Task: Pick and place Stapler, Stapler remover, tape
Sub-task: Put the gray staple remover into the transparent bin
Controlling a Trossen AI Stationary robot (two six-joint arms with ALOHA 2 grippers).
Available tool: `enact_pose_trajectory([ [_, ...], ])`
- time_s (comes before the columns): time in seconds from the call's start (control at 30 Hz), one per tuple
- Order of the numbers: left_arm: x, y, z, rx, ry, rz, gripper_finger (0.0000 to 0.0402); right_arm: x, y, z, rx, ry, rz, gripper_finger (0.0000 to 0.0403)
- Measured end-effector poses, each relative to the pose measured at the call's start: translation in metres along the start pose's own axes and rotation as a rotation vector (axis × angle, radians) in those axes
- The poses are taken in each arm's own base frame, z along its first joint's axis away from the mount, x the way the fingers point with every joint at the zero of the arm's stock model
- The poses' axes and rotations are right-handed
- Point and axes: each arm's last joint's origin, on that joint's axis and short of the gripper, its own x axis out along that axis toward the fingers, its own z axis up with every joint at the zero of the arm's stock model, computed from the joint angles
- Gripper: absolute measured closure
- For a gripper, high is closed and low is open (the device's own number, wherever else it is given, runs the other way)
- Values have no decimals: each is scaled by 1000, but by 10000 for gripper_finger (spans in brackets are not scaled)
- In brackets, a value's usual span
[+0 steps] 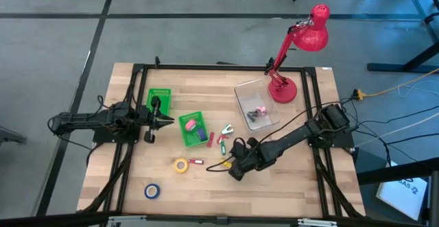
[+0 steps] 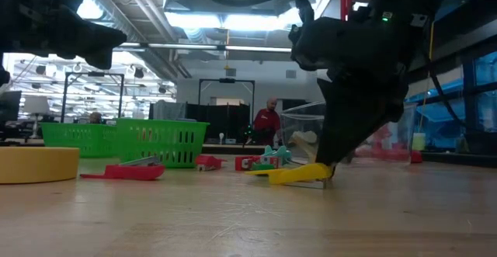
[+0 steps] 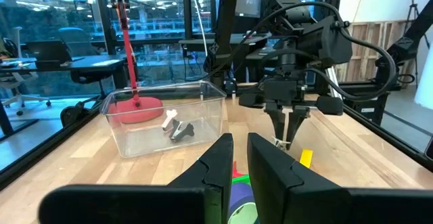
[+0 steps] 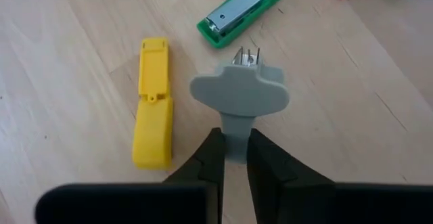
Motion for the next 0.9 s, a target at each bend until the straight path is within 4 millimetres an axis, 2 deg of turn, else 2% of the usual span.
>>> enact_pose_trajectory([
  [0.1, 0, 0, 0, 0, 0, 0, 359, -8, 2, 2, 0, -2, 14, 365],
  [0.27, 0, 0, 0, 0, -1, 0, 359, -35, 9, 12, -1, -4, 46, 365],
  [0.53, 0, 0, 0, 0, 0, 0, 359, -95, 18, 42, 3, -93, 106, 365],
  [0.77, 0, 0, 0, 0, 1, 0, 359, -150, 4, 69, -4, -156, 68, 365],
  [0.9, 0, 0, 0, 0, 0, 0, 359, -170, -11, 83, 0, -194, 42, 365],
])
